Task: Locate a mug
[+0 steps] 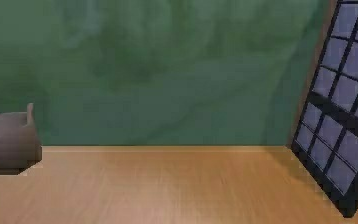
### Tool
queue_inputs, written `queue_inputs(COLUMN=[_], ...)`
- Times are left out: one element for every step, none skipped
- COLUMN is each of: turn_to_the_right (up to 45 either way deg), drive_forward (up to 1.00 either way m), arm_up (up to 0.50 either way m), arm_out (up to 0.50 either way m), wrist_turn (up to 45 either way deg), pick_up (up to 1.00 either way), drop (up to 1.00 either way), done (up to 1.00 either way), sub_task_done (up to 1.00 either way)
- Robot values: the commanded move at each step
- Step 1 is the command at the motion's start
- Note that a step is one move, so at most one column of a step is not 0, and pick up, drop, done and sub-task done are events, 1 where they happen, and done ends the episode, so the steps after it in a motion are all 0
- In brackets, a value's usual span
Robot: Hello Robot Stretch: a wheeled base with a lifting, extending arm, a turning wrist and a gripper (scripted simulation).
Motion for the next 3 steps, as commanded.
queue_inputs(turn_to_the_right=[45.0,27.0,0.0], drive_forward=[0.00,0.00,1.00], arm_up=[0.00,0.00,0.00], arm_out=[0.00,0.00,0.00], wrist_turn=[0.0,0.0,0.0], pick_up=[0.00,0.00,0.00], drop=[0.00,0.00,0.00], done=[0.00,0.00,0.00], sub_task_done=[0.00,0.00,0.00])
